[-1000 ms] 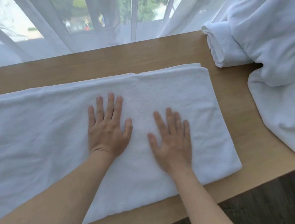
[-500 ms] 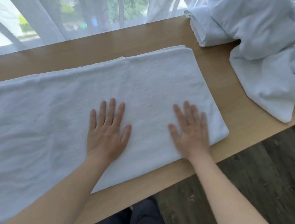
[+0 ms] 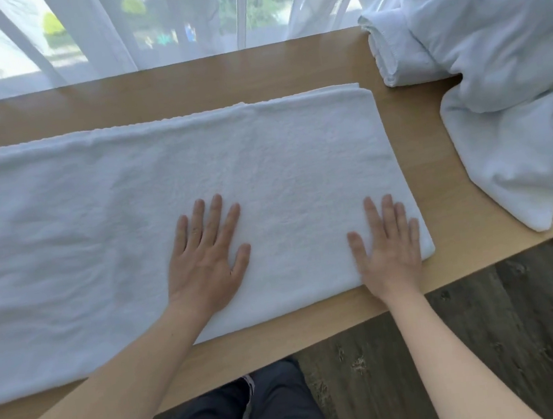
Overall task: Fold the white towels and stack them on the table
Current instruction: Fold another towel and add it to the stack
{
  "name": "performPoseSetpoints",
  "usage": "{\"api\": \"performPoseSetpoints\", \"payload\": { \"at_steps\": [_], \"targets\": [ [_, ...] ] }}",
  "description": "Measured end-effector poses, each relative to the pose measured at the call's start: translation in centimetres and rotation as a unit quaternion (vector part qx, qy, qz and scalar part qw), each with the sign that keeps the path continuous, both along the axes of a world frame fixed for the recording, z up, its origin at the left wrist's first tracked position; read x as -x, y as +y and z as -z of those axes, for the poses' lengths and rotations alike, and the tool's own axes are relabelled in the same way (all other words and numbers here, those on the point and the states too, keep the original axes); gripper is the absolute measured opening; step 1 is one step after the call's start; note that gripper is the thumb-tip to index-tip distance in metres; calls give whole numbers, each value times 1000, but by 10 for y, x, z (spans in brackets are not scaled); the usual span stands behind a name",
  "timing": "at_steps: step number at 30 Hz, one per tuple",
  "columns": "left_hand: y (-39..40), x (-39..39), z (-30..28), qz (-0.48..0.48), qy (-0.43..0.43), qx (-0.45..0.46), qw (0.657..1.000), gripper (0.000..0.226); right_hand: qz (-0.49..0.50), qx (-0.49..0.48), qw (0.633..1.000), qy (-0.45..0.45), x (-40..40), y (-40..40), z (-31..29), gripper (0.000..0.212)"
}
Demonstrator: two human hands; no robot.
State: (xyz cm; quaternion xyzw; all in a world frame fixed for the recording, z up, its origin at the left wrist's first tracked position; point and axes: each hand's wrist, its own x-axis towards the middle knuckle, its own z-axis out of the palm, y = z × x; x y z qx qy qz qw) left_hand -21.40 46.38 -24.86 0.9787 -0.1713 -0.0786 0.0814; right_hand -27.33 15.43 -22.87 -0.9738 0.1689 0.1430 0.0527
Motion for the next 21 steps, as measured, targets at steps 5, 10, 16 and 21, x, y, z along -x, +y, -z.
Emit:
{"api": "performPoseSetpoints", "payload": {
  "at_steps": [5,10,16,21],
  "targets": [
    [-3,0,-9,-15,7,29,999,64,-40,-47,996,-59,-22,78,-11,71],
    [54,21,-9,-53,13,26,998,59,-202,-158,964,-76,-36,210,-8,65],
    [155,22,-11,-95,31,6,995,57,-169,-191,963,-83,-41,324,-6,61],
    [233,5,-8,-123,30,-16,992,63,-147,-105,979,-92,-36,352,9,66]
  ]
}}
